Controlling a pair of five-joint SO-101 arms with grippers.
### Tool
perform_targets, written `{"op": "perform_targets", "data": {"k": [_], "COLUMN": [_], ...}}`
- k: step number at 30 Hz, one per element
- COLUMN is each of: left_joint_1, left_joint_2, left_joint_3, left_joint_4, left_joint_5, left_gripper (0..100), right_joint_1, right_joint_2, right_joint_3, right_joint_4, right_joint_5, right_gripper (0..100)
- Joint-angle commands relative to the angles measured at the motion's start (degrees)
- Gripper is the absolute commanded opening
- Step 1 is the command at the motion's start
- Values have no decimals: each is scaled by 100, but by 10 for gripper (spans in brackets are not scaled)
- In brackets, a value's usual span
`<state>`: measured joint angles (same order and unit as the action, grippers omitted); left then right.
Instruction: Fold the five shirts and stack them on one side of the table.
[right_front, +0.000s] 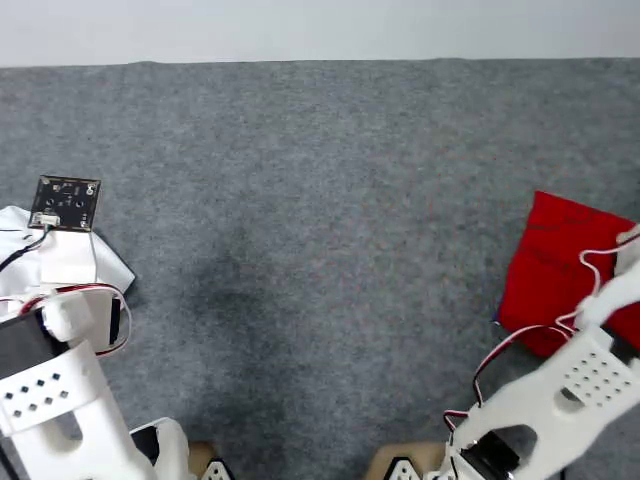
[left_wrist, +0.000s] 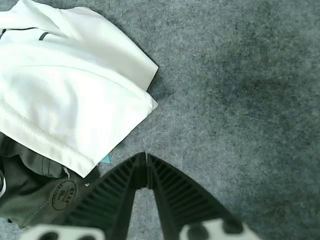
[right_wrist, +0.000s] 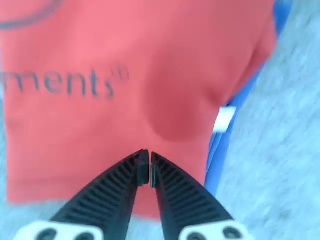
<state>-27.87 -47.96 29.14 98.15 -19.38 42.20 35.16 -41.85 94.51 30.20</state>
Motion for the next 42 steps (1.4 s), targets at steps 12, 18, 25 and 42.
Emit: {"op": "perform_targets", "data": {"k": [12, 18, 25, 42], "left_joint_1": [9, 18, 9, 0], "left_joint_2": [-70, -114, -123, -70], "left_joint_3": [-22, -40, -66, -22], "left_joint_4": [-97, -88, -97, -185], "left_joint_5": [-290, -290, -264, -853], "left_gripper": [7, 7, 7, 167], "right_joint_1": [435, 426, -13, -1262], "right_joint_2": [1376, 382, -699, -2703], "right_joint_3": [-334, -774, -1081, 1415], "right_joint_4": [-3134, -2334, -796, 840], "right_joint_5": [53, 26, 18, -958], "right_gripper": [9, 9, 9, 9]}}
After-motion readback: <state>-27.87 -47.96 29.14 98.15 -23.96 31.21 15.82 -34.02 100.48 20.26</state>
